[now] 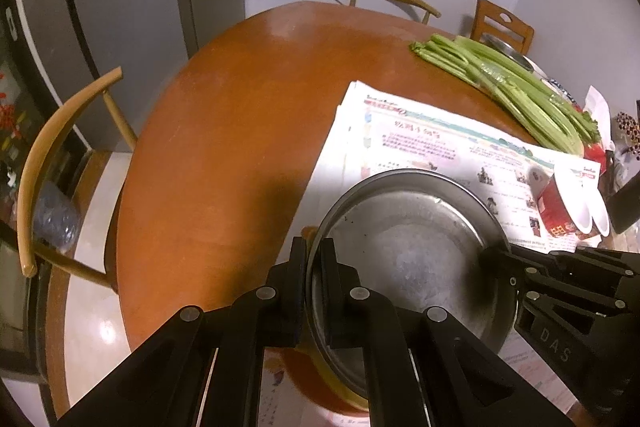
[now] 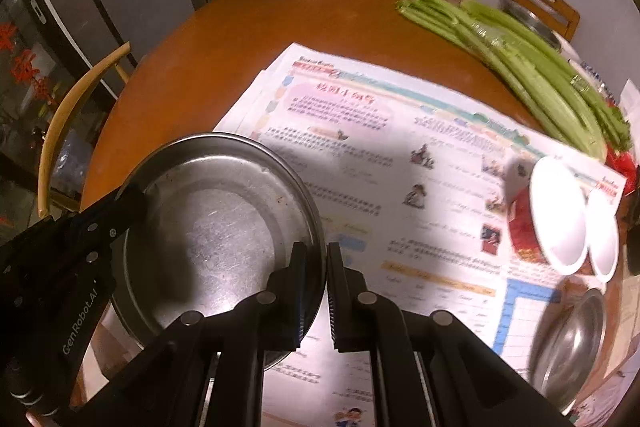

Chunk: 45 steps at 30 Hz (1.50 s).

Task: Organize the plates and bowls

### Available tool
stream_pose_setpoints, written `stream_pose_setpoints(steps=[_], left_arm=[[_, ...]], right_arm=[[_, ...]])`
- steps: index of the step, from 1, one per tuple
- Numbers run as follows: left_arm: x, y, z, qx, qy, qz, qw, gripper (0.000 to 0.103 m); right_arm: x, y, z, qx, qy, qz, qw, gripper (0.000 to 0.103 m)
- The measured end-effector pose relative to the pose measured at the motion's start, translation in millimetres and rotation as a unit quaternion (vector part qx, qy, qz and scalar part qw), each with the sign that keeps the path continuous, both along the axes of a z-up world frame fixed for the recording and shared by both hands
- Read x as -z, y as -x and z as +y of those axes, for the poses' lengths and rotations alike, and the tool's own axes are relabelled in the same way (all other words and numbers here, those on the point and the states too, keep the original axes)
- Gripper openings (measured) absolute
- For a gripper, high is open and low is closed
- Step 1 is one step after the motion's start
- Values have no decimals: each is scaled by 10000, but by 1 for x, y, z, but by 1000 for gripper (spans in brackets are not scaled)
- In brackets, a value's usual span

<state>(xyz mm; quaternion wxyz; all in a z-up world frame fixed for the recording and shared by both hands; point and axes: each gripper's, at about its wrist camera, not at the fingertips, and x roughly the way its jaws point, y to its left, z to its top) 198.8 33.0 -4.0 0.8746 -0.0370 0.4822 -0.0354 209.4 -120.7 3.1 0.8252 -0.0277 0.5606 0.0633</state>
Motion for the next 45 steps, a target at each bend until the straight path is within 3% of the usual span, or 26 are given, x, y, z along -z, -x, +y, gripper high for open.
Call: stream_pose_setpoints(steps=[12,14,22,32,38,41,45], left_arm=[[5,5,6,-136,179,76,9997,7],[4,6,5,-170,186,77,9997,10],[3,7,-6,-57,22,-47,10000,57],[-15,9,1,-228,-81,-333,9992,60],[-20,14,1,-169,-40,-402,9990,60],[-21,16,-1,-126,-57,-411,9991,60],[-23,16,-1,-120,-29,-424,9990,60]], right_arm=[[7,8,10,-125,84,78,9999,11],[7,7,10,-148,81,96,9998,11],[10,10,17,-305,172,102,9993,11],[-4,11,16,-273,278,-94,9992,12],[2,11,22,-345,497,1,9982,20],[-6,16,29,-362,969,-381,9939,20],[-13,17,34,-437,1125,-523,9913,20]])
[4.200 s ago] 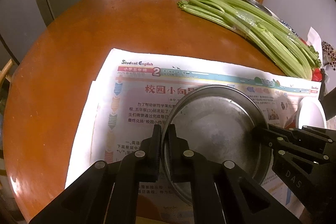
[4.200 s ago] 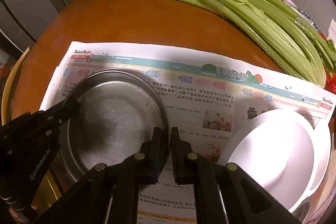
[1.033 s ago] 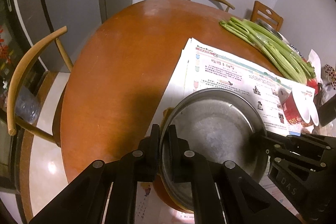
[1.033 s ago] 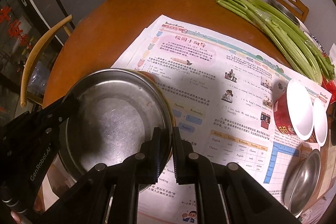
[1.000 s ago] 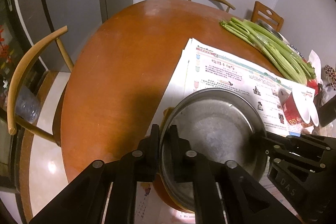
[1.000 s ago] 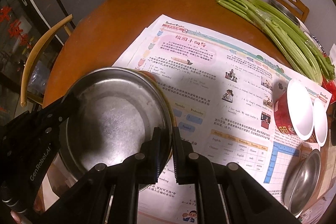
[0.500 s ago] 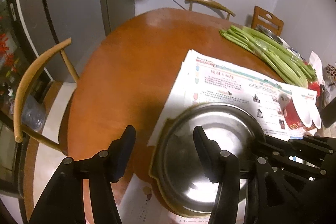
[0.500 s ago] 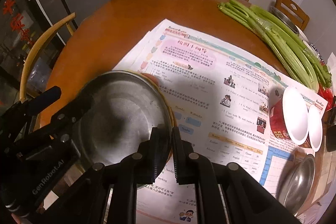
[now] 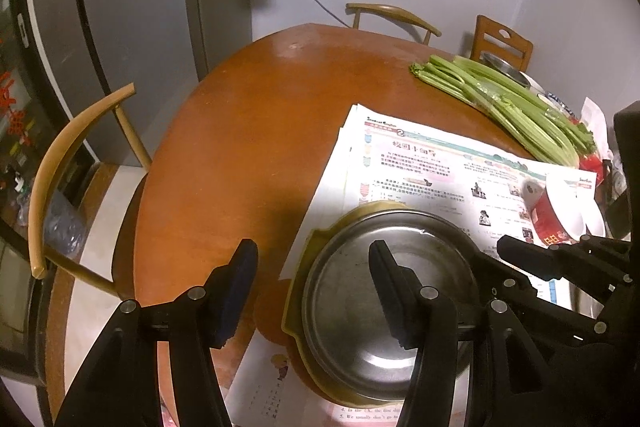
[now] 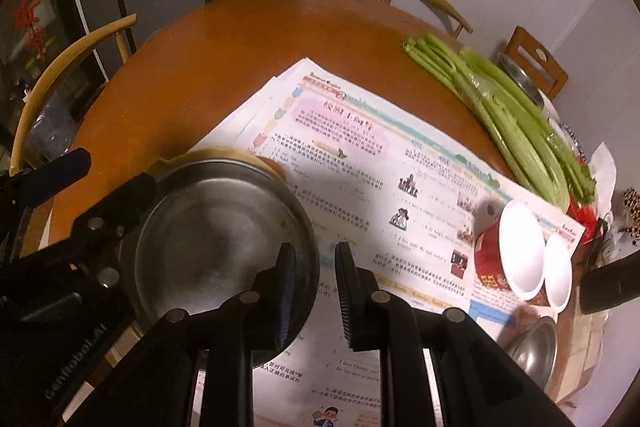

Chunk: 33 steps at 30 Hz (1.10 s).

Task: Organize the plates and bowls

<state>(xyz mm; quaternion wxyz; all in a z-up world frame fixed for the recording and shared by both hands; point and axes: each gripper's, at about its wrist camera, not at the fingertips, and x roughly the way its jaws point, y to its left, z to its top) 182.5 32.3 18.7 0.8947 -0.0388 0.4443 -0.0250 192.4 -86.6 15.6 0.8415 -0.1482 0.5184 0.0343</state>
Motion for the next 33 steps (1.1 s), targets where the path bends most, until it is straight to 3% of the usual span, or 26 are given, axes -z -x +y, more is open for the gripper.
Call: stream_pose_setpoints(steps=[7,11,23,33], left_arm=[[-9,4,-5,170,216,-61,9996,59],[-17,7,-31,485,213,-148,9985,60],[-17,-15,-156,1399,205,62,9899,60],[-8,-45,-235,1673,127,264,9855,59]], right_arm=[[-11,3,-17,78,-491,-22,9988,20],[-16,12,-42,267,-950,-56,9951,20],[-34,23,-199,1591,-1337,-229,9779,20],[-24,15,-280,2022,-1488,-67,9680,20]])
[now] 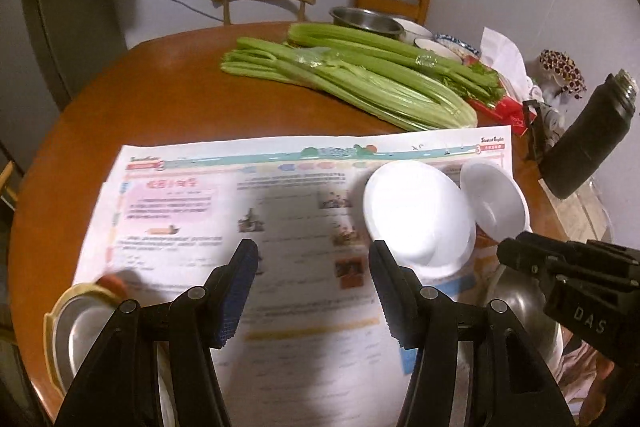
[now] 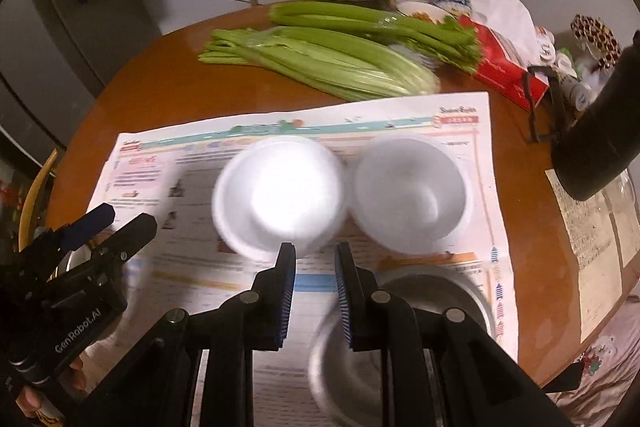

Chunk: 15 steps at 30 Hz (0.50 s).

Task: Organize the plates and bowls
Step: 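Close the right gripper on the steel bowl rim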

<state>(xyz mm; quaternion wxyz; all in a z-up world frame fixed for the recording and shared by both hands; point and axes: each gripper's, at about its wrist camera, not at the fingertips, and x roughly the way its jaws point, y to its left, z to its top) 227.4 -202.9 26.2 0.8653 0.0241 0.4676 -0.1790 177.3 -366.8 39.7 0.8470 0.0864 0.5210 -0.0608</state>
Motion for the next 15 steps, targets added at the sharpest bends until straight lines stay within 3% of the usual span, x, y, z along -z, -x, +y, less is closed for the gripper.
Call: stream_pose_setpoints(steps=[5,15], left_arm=[[6,-3,-22,94,55,192,9998,59],[18,47,-75,730,-51,332,9968,59]], right_arm=[[6,5,-23,-16,-207,52,9998,20],[11,55,-75,367,-66,177,9991,20]])
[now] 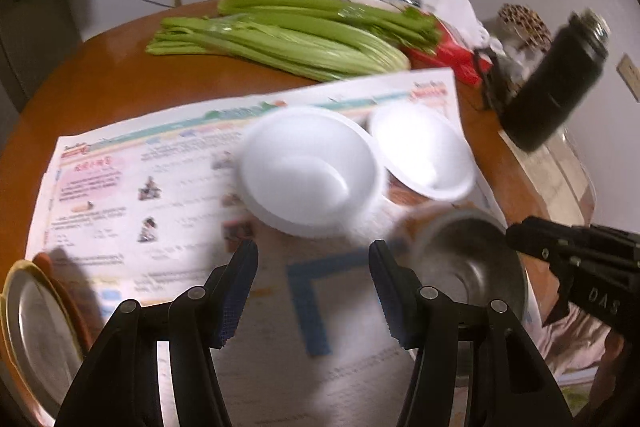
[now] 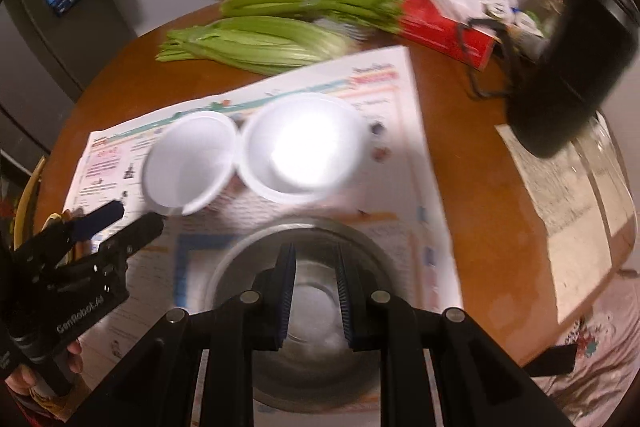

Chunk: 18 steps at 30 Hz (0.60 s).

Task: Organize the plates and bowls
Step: 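Close the right gripper on the steel bowl rim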

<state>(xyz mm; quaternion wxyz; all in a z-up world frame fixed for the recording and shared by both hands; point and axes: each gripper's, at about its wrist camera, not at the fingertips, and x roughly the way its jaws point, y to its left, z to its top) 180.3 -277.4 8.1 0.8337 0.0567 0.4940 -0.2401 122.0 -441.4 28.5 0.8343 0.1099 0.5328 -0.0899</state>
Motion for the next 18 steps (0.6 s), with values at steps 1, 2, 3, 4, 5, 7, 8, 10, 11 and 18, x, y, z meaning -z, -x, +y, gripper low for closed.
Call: stream_pose_setpoints(steps=[1,2,3,4,5,7,8,10,11,18], left_arm=[[1,3,-3,38,-30,-1,10000,59],[3,7,-7,77,-62,15,9999,59],[5,11,-12,119,-81,55,9999,59],[7,13,-15,138,-96,75,9998,59],[10,15,-19,157,-139,89,9997,59],[14,18,-24,160,-207,109,9996,59],[16,17,-26,159,-219,129,9996,59],[19,19,-29,152,-225,139,9995,59],[20,20,-30,148,-243,112,9995,59],[36,19,-37,182,-373,306,9987,59]], right_arm=[[2,5,-6,71,-6,39,10000,20],[4,9,-12,160,-15,78,9998,20],[6,13,-16,217,-19,97,9997,20],[8,16,-20,246,-23,107,9996,20],[10,19,-25,281,-43,132,9995,20],[15,22,-32,311,-67,195,9993,20],[19,23,-35,325,-71,239,9992,20],[24,23,-38,331,-81,315,9989,20],[29,23,-40,321,-106,366,9988,20],[45,19,-42,215,-188,549,9981,20]])
